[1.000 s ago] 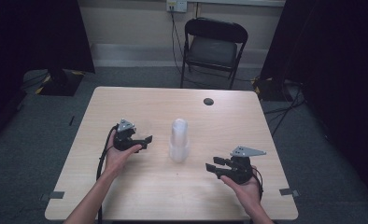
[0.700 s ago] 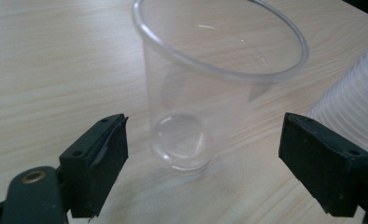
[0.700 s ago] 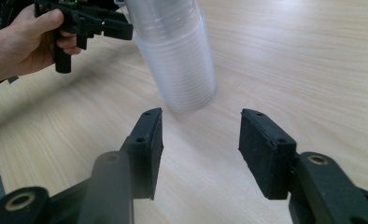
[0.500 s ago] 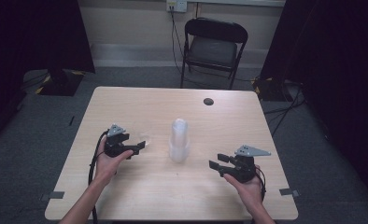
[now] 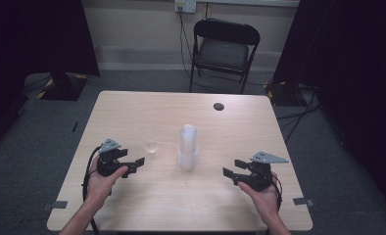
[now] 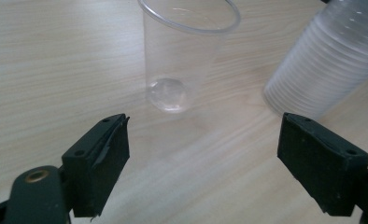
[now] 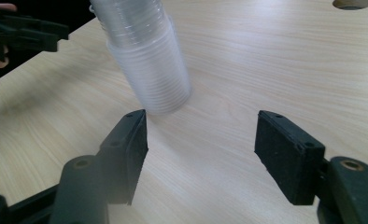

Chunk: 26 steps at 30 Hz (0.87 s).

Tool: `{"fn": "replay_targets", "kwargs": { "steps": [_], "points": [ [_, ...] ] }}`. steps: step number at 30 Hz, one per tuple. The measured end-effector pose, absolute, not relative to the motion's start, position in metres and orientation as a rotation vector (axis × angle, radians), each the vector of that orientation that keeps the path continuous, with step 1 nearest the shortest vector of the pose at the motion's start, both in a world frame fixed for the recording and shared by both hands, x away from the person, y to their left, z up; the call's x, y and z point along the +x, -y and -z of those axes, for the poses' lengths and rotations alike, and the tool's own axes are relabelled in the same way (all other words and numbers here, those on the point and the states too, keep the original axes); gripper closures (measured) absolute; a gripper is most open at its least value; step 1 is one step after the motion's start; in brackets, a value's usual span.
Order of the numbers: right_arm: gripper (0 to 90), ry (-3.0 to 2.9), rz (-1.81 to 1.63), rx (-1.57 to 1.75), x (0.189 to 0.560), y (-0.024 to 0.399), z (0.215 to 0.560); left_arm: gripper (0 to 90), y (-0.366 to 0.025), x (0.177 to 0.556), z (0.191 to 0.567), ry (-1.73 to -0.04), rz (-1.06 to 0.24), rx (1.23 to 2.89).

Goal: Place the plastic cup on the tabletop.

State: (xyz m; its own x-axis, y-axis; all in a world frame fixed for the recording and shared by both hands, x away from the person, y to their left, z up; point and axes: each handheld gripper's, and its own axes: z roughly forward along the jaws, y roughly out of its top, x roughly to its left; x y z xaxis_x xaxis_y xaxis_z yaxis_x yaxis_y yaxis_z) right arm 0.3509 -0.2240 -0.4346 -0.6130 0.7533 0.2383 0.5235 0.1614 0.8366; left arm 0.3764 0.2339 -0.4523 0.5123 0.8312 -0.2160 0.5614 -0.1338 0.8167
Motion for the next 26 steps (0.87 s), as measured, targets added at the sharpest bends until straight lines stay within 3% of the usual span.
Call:
{"fn": "replay_targets", "kwargs": {
  "steps": [18, 26],
  "points": [
    [32.3, -2.197, -1.348, 1.287, 0.340, 0.241, 0.440, 15.6, -0.226, 0.309, 0.449, -1.082, -0.352, 1.886],
    [28.7, -2.192, -1.317, 1.301, 0.337, 0.248, 0.453, 15.6, -0.229, 0.304, 0.462, -1.088, -0.341, 1.915]
  ]
}}
